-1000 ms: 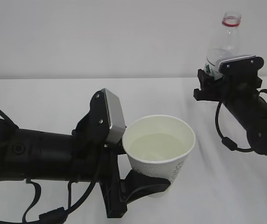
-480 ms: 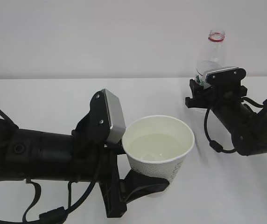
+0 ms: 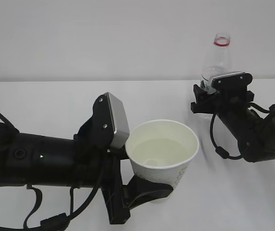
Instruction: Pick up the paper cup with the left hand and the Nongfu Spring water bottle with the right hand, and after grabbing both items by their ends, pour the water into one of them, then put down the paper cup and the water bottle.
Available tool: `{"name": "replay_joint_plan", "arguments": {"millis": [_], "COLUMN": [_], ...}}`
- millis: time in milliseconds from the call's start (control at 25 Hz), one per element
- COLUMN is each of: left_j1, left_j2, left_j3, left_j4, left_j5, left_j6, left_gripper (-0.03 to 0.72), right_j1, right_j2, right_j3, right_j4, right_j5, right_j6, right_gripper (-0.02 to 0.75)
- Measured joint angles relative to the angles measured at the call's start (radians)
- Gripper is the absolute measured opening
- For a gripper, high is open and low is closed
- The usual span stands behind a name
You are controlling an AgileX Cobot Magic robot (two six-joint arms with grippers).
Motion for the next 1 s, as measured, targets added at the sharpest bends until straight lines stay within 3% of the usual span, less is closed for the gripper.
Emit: {"name": "replay_joint_plan", "arguments": {"millis": [440, 1000], "left_j1": [0.000, 0.000], "left_j2": [0.000, 0.000], "left_j3": [0.000, 0.000], "left_j4": [0.001, -0.006], "left_j5": [0.000, 0.000], "left_j6": [0.000, 0.000], "left_gripper": [0.541, 0.540], "right_j1": [0.000, 0.000], "right_j2": [0.000, -0.116], "right_j3": [-0.002, 0.140], "right_j4": [0.002, 0.002], "right_j5": [-0.013, -0.015], "right_j6": [0.000, 0.000], "right_gripper": [0.607, 0.609]}}
